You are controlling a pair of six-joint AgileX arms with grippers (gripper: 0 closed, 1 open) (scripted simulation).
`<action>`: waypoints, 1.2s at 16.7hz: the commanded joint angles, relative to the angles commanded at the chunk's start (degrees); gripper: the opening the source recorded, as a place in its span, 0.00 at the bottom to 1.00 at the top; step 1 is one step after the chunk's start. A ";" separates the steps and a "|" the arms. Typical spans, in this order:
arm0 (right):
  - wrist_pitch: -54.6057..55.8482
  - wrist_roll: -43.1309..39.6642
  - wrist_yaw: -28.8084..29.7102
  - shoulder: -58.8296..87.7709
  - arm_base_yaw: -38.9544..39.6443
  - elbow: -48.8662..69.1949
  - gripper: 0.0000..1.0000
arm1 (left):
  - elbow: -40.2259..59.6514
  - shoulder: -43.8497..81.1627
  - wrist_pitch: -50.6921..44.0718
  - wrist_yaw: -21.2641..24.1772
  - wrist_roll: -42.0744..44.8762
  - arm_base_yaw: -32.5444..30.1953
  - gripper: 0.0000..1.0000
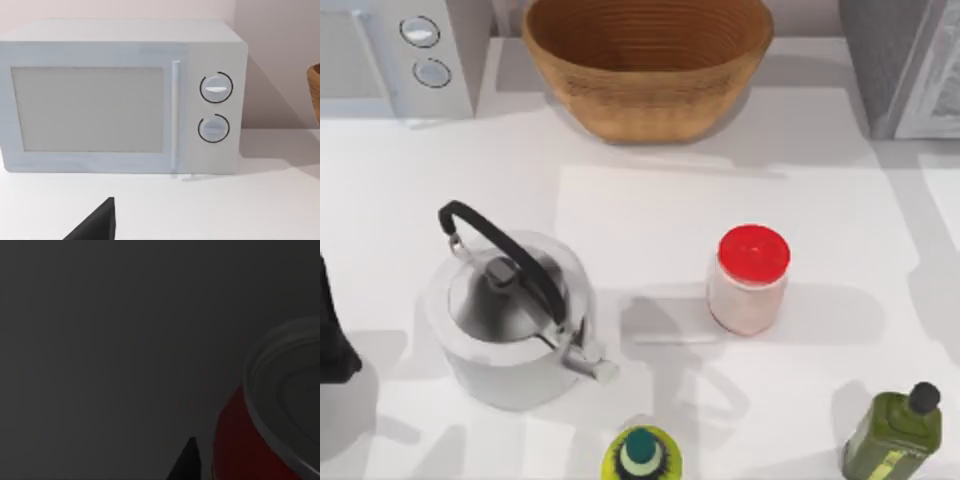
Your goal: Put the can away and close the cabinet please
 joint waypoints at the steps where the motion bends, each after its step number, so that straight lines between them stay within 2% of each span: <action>1: 0.00 0.00 0.00 0.00 0.00 0.00 0.45 | 0.00 0.00 0.00 0.00 0.00 0.00 1.00; 8: 0.00 0.00 0.00 0.00 0.00 0.00 0.98 | 0.00 0.00 0.00 0.00 0.00 0.00 1.00; 20: 0.74 -0.06 -0.49 -1.39 0.04 -1.37 1.00 | 0.00 0.00 0.00 0.00 0.00 0.00 1.00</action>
